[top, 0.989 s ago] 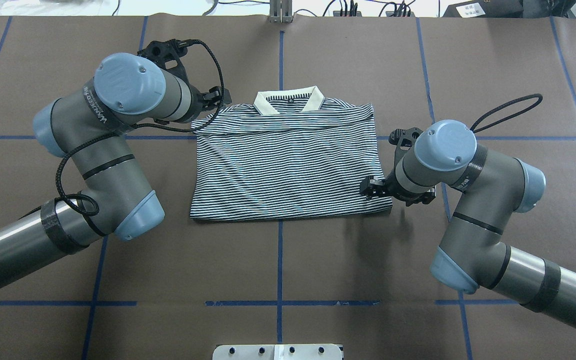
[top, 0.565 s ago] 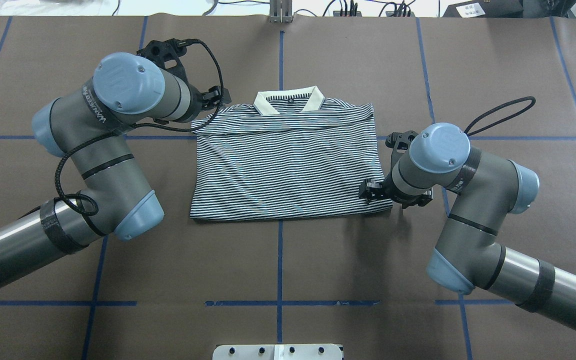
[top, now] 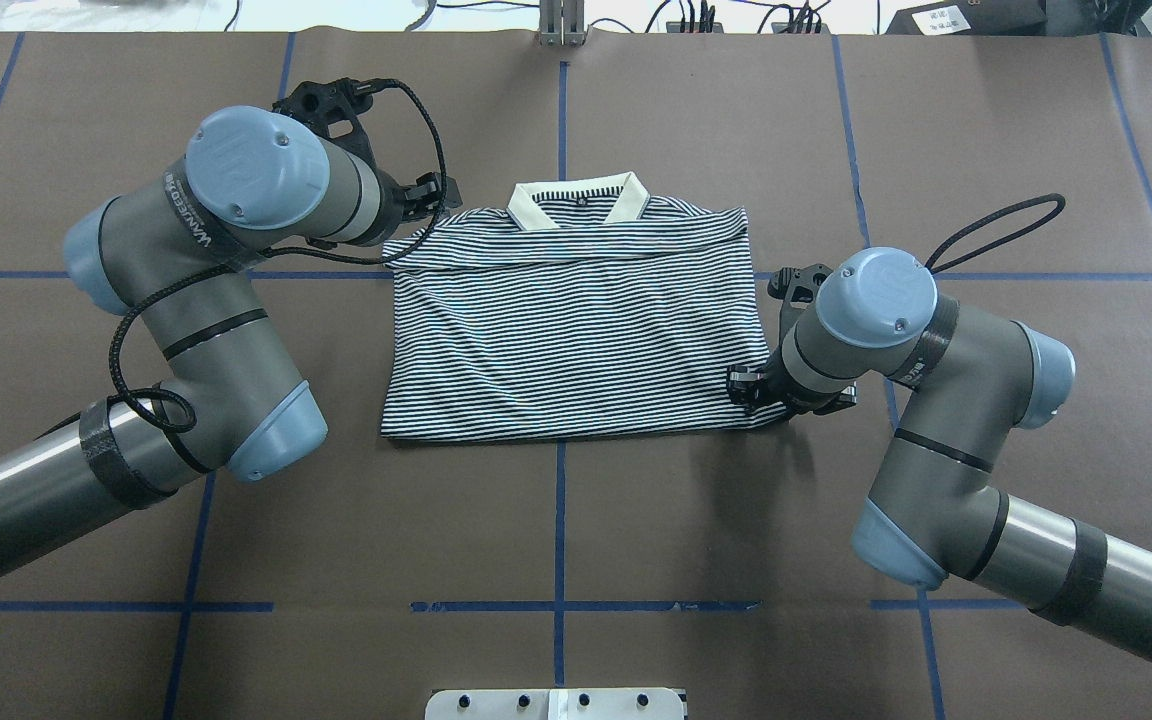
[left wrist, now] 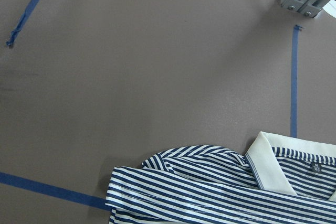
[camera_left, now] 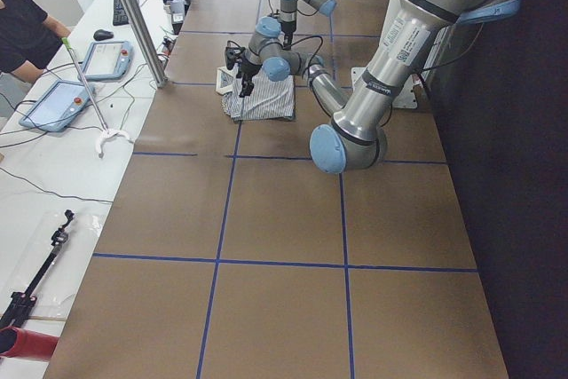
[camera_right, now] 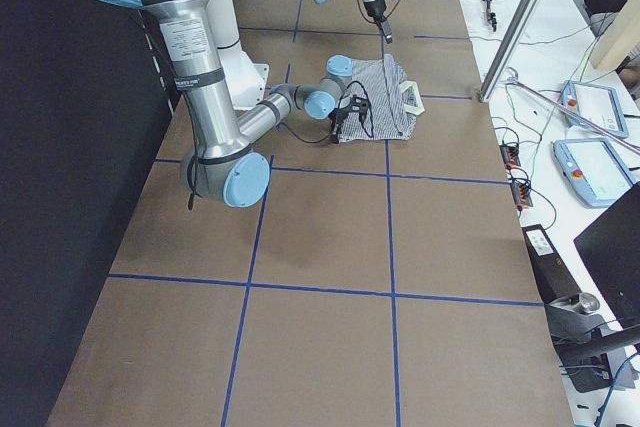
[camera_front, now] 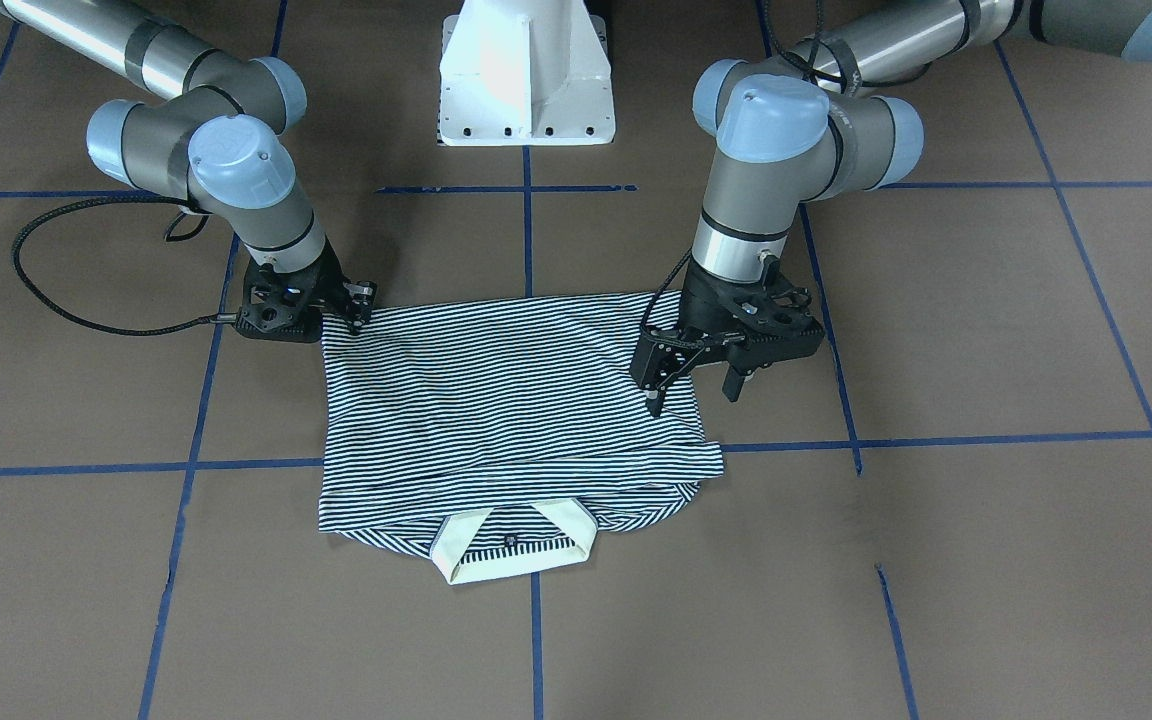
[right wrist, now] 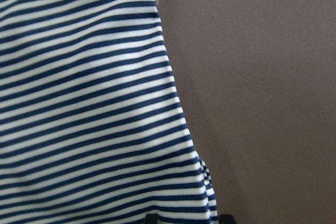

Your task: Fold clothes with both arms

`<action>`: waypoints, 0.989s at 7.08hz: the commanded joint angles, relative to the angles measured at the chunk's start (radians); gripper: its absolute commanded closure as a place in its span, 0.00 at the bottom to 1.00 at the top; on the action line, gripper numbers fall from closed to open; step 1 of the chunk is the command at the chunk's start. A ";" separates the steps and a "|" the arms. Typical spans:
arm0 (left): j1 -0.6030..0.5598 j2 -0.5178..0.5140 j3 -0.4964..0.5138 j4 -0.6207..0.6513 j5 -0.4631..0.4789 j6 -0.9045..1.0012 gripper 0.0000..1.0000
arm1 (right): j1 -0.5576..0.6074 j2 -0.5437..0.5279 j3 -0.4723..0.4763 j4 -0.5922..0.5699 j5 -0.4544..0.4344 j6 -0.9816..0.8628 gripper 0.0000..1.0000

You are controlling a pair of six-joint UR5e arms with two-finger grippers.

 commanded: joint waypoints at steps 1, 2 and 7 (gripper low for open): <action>0.000 -0.001 0.000 0.000 0.000 0.000 0.00 | 0.004 0.000 0.009 0.000 0.001 0.001 1.00; 0.000 -0.001 0.001 0.000 -0.001 0.000 0.00 | 0.005 -0.001 0.020 0.000 0.001 0.002 1.00; 0.002 -0.003 -0.005 -0.002 -0.001 -0.002 0.00 | 0.008 -0.061 0.097 -0.011 0.013 0.010 1.00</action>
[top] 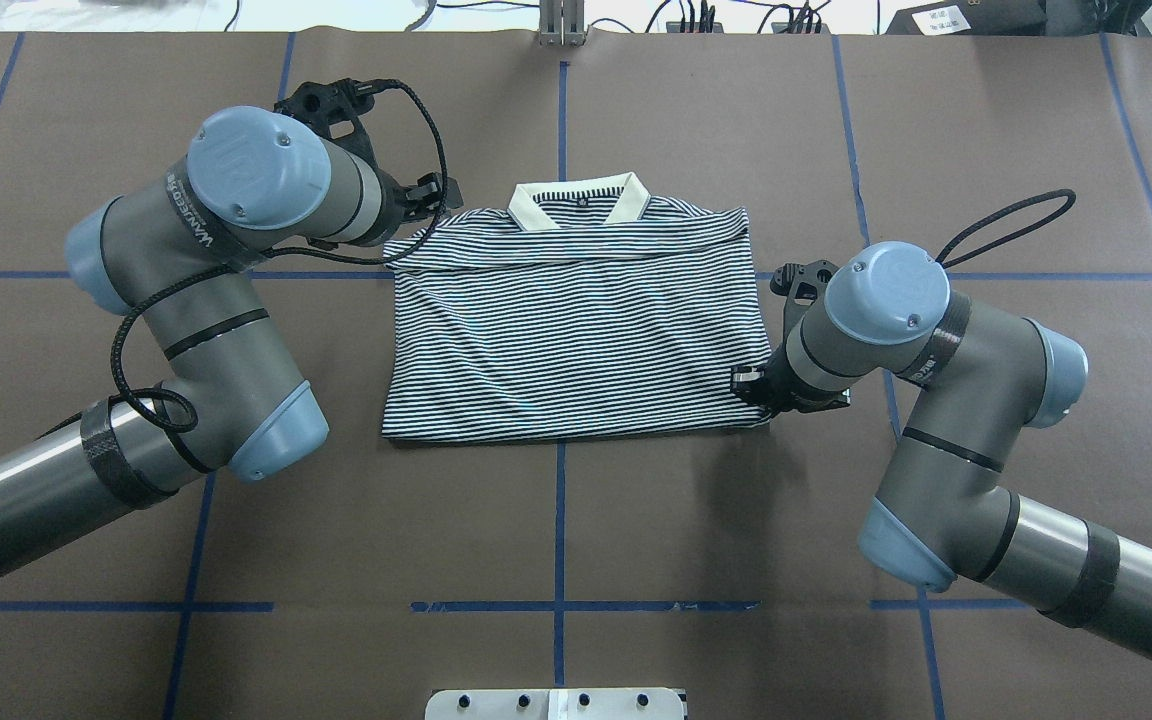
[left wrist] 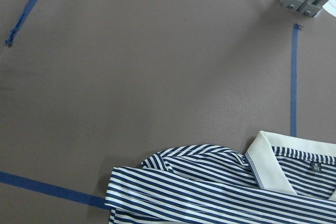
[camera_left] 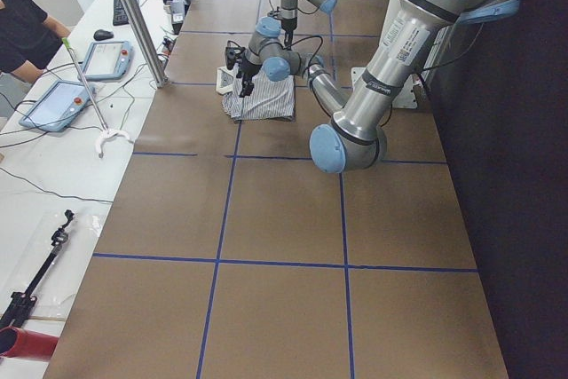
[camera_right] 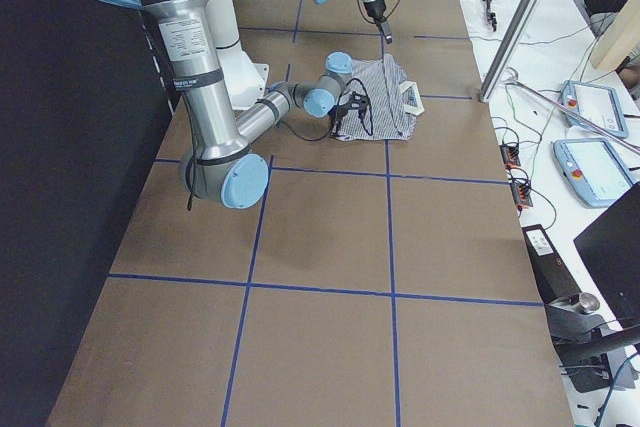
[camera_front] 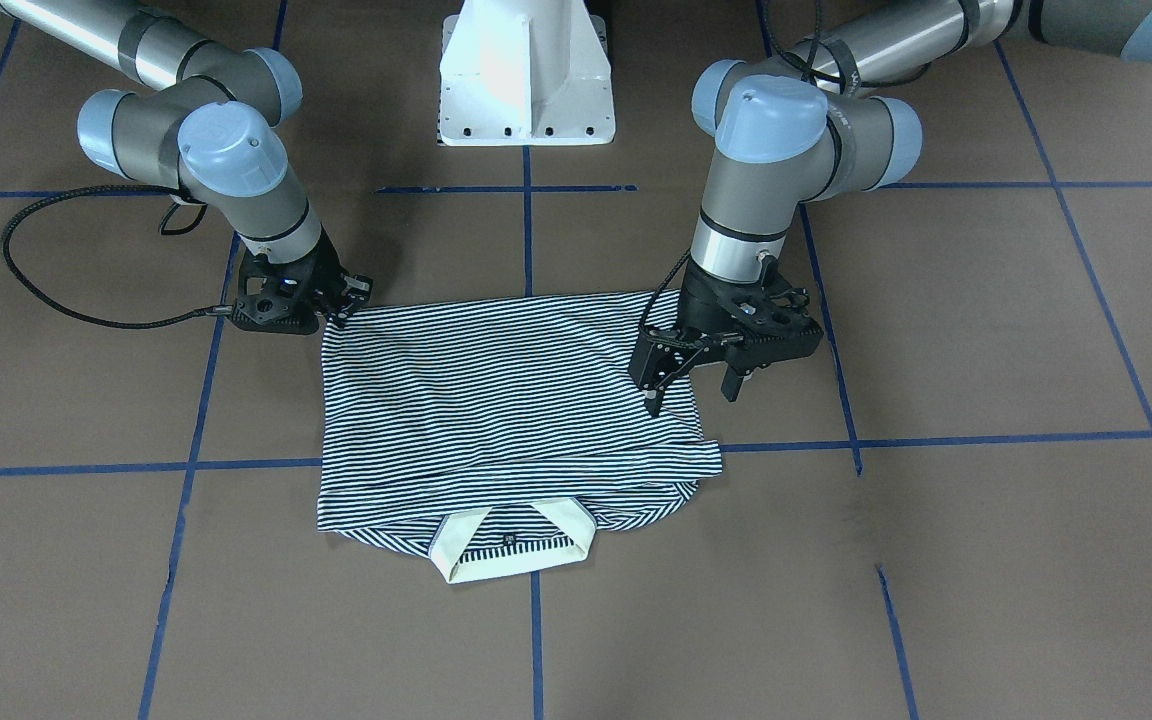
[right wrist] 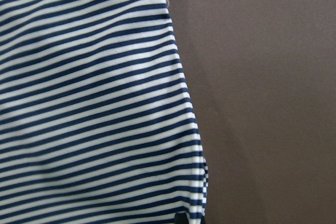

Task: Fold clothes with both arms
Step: 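Drag the folded shirt toward the right arm while the left arm lowers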

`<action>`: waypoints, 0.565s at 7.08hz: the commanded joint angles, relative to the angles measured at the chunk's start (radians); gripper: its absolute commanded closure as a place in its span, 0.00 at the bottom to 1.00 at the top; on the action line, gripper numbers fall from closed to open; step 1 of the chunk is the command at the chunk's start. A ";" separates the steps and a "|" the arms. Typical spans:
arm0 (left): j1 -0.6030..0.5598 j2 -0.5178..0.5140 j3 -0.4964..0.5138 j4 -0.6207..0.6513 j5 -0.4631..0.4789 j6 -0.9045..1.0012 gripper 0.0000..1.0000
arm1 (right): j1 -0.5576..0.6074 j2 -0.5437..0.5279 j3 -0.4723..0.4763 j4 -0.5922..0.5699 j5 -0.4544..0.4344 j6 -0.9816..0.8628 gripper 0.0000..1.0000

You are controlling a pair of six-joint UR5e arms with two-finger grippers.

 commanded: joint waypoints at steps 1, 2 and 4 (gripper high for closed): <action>0.004 -0.001 -0.017 0.000 0.000 -0.003 0.00 | -0.034 -0.139 0.157 -0.009 0.014 0.018 1.00; 0.007 0.000 -0.026 0.001 0.000 -0.003 0.00 | -0.129 -0.257 0.277 -0.007 0.023 0.093 1.00; 0.013 0.000 -0.031 0.000 0.002 -0.004 0.00 | -0.369 -0.350 0.408 -0.006 0.007 0.304 1.00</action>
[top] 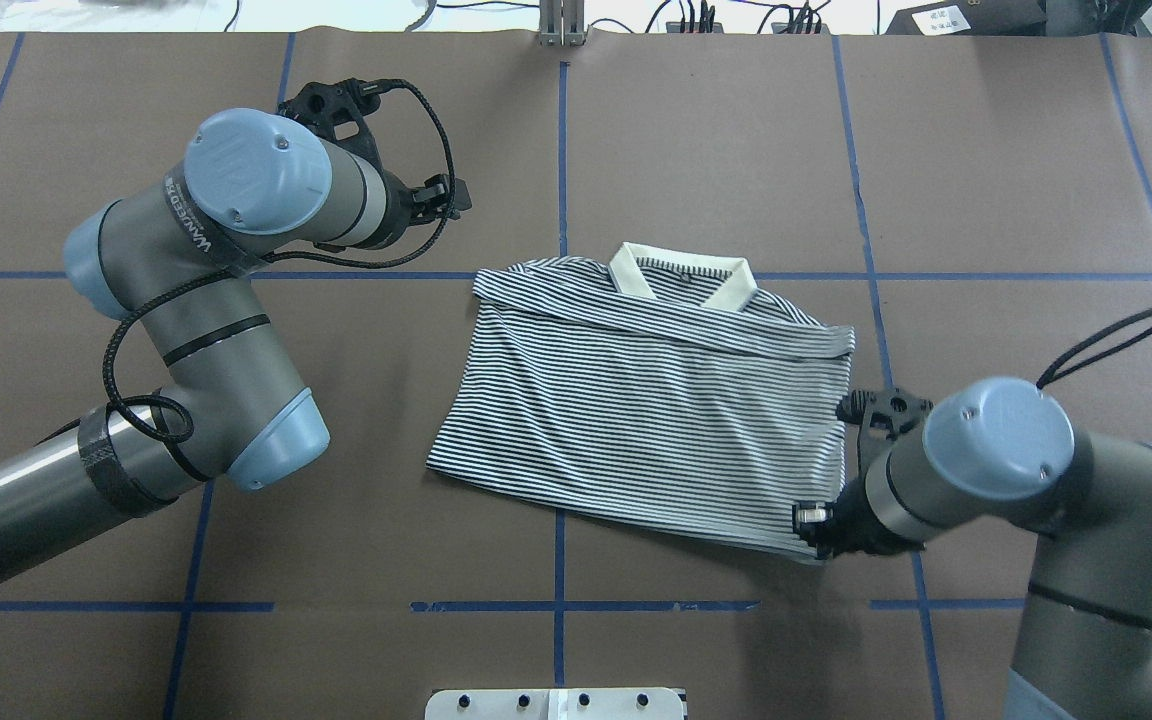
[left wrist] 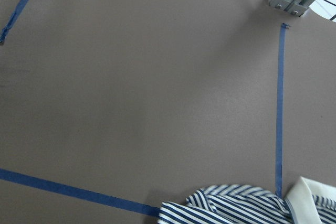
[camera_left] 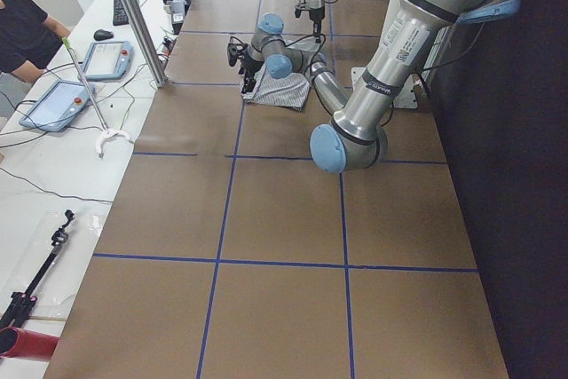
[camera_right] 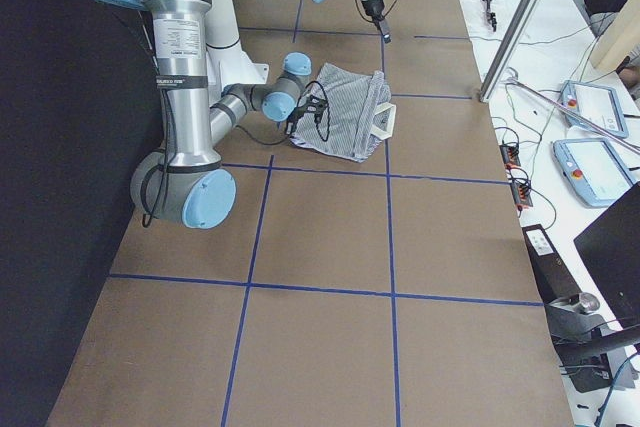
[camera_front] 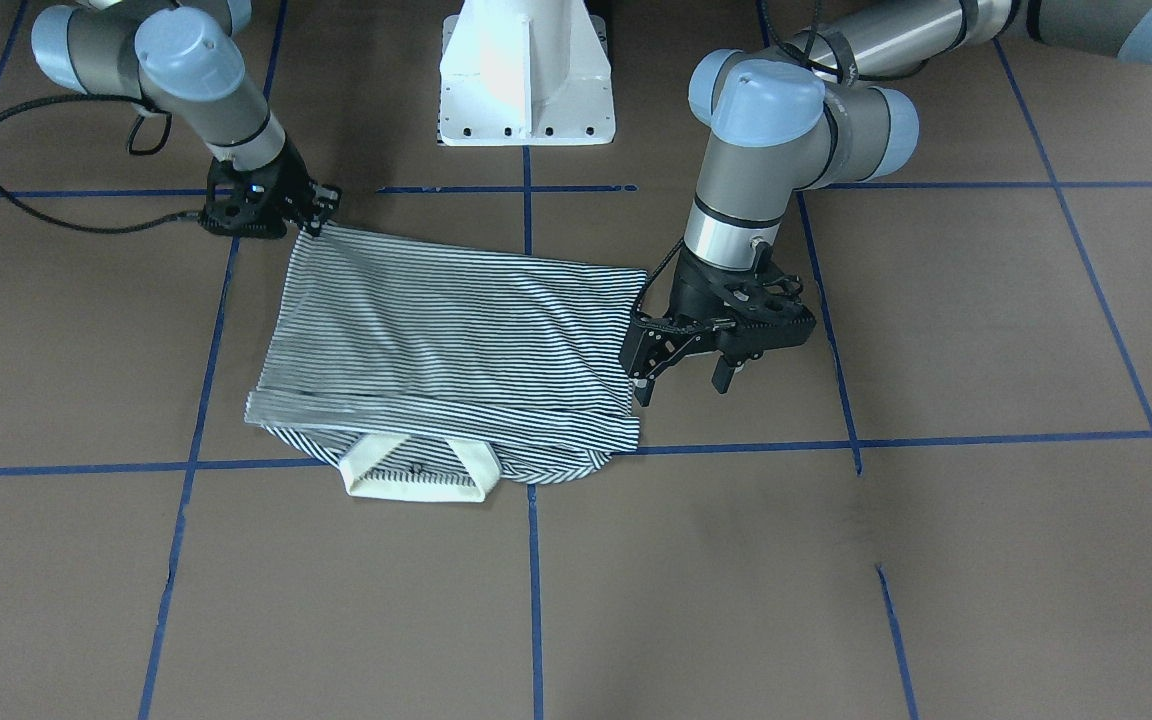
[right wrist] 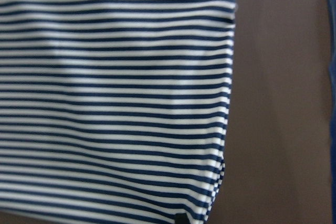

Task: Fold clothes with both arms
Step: 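Drag the folded shirt toward the right arm while the left arm lowers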

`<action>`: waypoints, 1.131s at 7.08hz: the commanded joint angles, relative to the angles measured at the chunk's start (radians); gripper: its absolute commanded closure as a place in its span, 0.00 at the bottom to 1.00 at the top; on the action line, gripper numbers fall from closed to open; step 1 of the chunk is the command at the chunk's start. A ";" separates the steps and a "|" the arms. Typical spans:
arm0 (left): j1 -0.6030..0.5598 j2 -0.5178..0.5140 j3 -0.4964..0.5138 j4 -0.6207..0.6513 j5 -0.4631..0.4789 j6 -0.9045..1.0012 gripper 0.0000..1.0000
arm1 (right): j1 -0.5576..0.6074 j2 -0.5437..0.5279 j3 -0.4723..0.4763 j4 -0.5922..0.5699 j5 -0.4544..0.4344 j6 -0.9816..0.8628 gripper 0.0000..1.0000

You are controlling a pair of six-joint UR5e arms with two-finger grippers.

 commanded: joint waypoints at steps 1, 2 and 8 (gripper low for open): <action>0.010 0.000 -0.016 0.000 0.001 -0.001 0.00 | -0.226 -0.060 0.114 0.003 -0.011 0.209 1.00; 0.013 0.000 -0.020 0.000 0.001 -0.001 0.00 | -0.265 -0.060 0.124 0.003 -0.043 0.226 0.01; 0.255 -0.003 -0.104 0.227 -0.008 -0.354 0.01 | 0.011 0.018 0.165 0.012 -0.151 0.132 0.00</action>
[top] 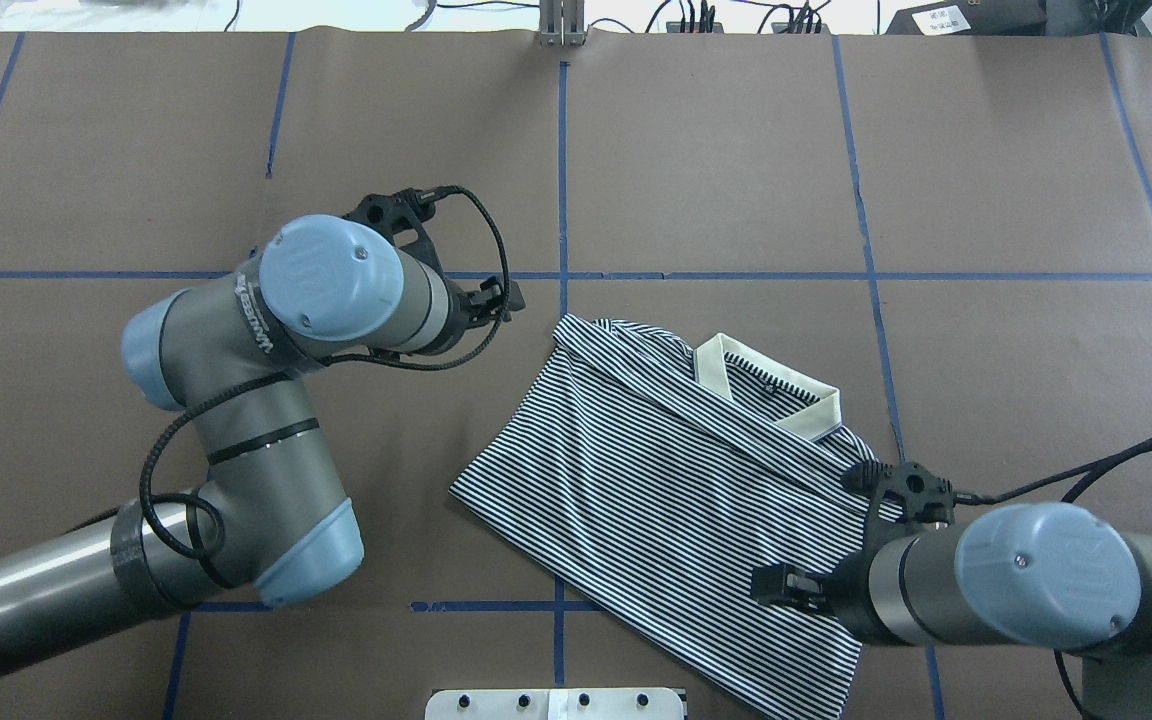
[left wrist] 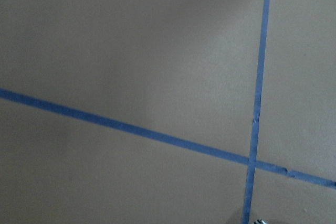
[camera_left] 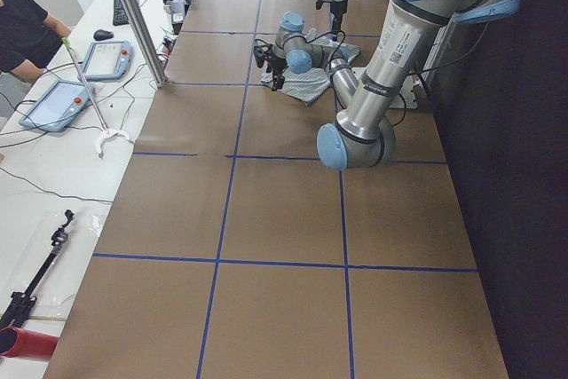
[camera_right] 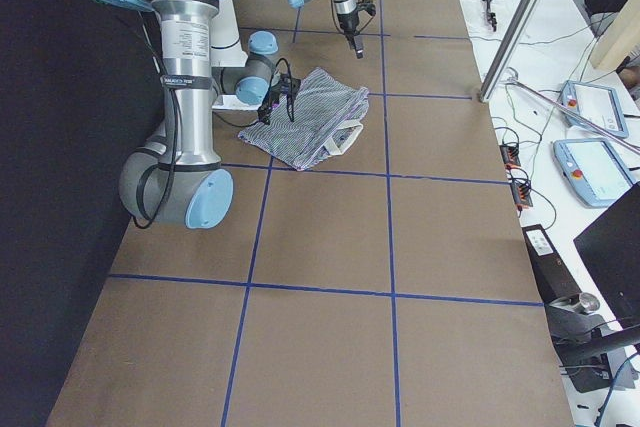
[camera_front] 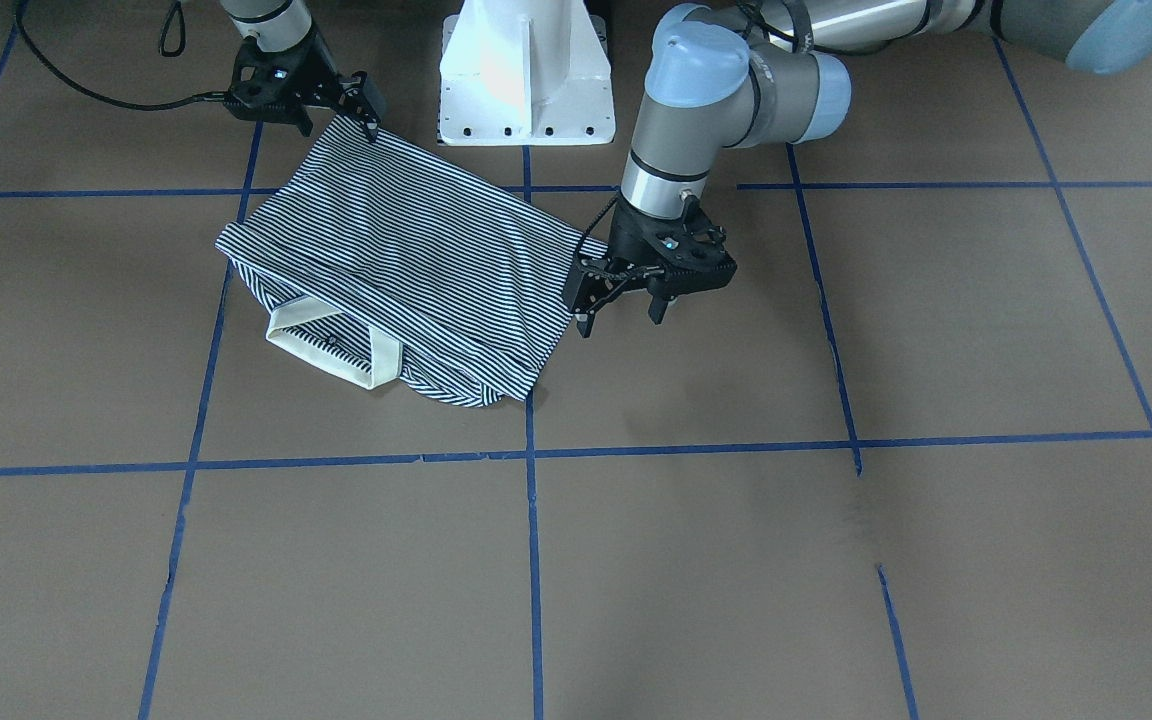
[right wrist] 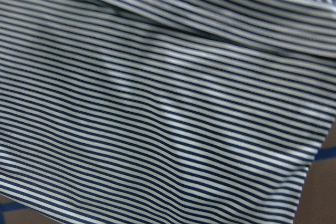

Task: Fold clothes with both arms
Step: 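Drag the folded shirt toward the right arm while the left arm lowers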

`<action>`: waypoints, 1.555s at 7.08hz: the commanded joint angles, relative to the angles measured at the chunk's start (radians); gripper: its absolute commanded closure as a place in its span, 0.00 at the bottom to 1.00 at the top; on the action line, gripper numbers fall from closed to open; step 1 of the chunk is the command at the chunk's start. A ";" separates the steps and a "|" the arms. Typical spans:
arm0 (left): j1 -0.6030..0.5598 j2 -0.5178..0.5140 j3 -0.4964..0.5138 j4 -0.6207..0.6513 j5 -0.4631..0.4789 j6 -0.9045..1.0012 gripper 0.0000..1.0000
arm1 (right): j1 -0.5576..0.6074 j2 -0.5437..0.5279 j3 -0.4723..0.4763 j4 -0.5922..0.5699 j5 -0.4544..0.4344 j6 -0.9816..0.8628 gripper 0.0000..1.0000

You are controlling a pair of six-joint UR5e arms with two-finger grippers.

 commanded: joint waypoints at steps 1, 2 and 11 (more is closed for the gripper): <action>0.100 -0.006 -0.021 0.131 0.033 -0.171 0.02 | 0.180 0.072 -0.001 -0.001 0.092 -0.102 0.00; 0.123 0.001 -0.018 0.139 0.041 -0.185 0.03 | 0.212 0.079 -0.007 -0.001 0.109 -0.111 0.00; 0.200 0.038 -0.016 0.153 0.071 -0.254 0.49 | 0.227 0.114 -0.012 -0.001 0.109 -0.108 0.00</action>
